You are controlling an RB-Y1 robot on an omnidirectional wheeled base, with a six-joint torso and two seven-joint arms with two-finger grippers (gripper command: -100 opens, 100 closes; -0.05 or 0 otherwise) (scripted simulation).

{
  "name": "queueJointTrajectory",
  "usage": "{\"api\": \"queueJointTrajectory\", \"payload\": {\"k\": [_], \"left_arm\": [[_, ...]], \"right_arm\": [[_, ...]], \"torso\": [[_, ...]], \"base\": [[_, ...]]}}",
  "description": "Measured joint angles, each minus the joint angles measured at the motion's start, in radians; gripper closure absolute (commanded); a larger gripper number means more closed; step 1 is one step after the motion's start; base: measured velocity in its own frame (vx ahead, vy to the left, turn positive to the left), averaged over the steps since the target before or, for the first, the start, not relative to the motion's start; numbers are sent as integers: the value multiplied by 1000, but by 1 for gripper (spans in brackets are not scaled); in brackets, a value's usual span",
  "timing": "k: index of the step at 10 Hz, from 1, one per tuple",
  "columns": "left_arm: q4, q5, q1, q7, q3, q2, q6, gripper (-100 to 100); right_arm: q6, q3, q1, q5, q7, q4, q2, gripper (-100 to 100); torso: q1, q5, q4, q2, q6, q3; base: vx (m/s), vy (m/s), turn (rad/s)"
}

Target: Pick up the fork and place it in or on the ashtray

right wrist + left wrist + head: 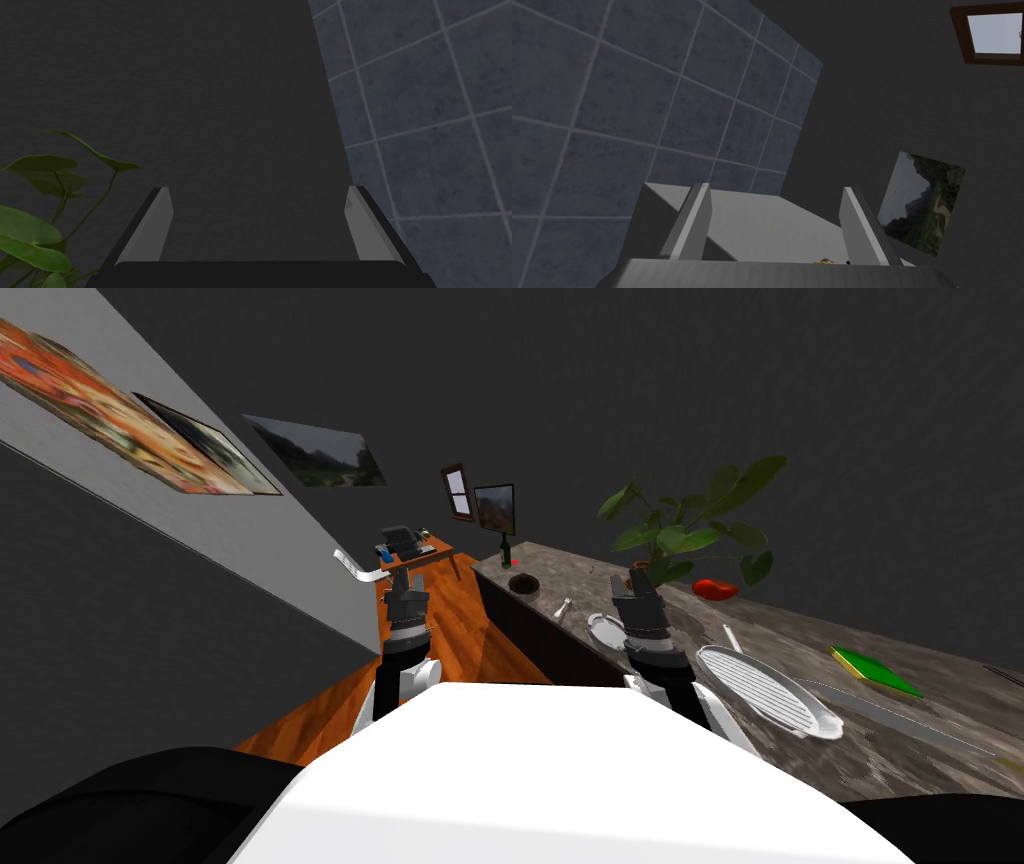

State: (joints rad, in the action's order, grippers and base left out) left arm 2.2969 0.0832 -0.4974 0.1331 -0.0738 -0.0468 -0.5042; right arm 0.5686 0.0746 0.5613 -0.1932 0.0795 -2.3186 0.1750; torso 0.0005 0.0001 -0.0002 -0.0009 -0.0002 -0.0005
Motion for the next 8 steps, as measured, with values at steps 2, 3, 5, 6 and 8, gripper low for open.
{"api": "queueJointTrajectory", "payload": {"k": [2,3,5,6,8], "left_arm": [[0,0,0,0,0,0,0,0],[0,0,0,0,0,0,0,0],[0,0,0,0,0,0,0,0],[0,0,0,0,0,0,0,0],[0,0,0,0,0,0,0,0]], "right_arm": [[-10,29,53,-62,-13,-5,61,-100],[-14,48,78,-91,-19,-3,94,-100],[-17,65,124,-144,-30,-10,135,-100],[-20,82,160,-175,-37,-17,164,-100],[-24,107,200,-227,-46,-16,208,-100]], "torso": [[0,0,0,0,0,0],[0,0,0,-1,0,0],[0,0,0,0,0,0],[1,0,0,0,0,0],[0,0,0,0,0,0]], "base": [[28,14,224],[20,9,87],[15,18,217],[16,10,105],[18,11,142]]}}
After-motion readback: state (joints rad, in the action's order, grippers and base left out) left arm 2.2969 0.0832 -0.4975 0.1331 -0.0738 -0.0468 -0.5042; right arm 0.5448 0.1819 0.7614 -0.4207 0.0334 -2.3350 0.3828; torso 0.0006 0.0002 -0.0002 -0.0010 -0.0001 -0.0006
